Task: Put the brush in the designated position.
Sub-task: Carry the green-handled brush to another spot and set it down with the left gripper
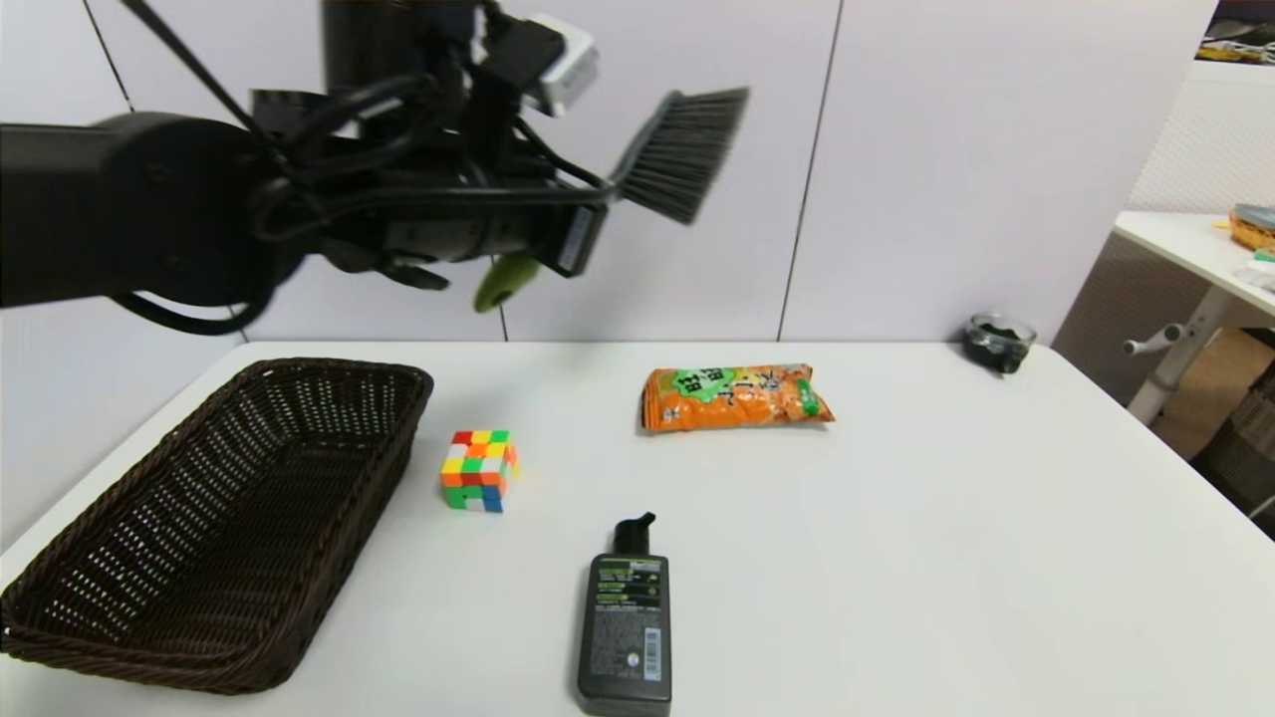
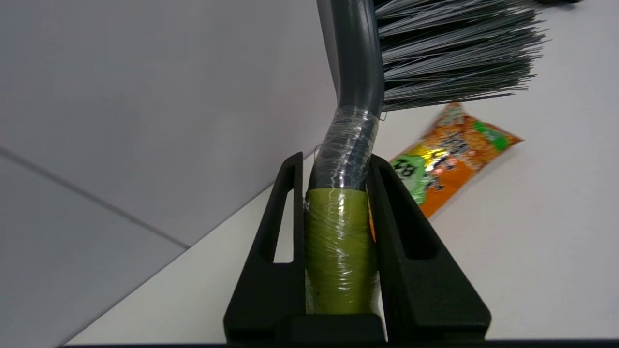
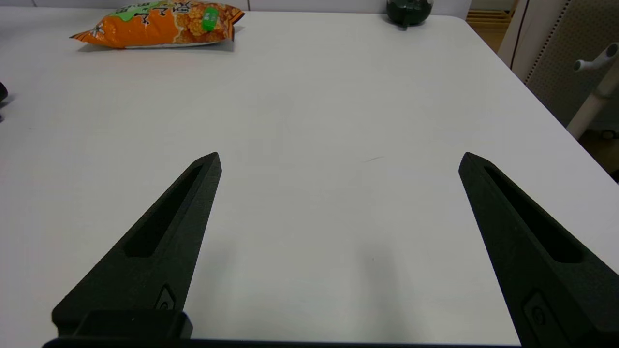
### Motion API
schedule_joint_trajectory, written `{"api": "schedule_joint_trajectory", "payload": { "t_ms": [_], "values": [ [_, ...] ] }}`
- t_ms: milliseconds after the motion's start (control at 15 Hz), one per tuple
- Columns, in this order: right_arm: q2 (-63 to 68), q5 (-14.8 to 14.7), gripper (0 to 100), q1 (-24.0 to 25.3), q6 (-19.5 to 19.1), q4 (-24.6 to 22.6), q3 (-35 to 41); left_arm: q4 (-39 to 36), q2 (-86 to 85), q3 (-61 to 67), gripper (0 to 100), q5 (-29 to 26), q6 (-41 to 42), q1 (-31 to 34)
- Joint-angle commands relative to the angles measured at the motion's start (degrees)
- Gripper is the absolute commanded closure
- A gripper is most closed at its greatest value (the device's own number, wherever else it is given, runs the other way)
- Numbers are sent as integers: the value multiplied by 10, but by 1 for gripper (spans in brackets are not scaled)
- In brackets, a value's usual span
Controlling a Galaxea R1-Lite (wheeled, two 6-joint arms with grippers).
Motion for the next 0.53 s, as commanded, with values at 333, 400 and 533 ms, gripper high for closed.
{"api": "schedule_joint_trajectory", "payload": {
  "t_ms": [333,400,533],
  "values": [
    [1,0,0,0,0,0,1,10,-203,210,100,-136,2,360],
    [1,0,0,0,0,0,1,10,-214,236,100,-157,3,398],
    [1,0,0,0,0,1,1,10,-228,275,100,-186,3,465]
  ]
}}
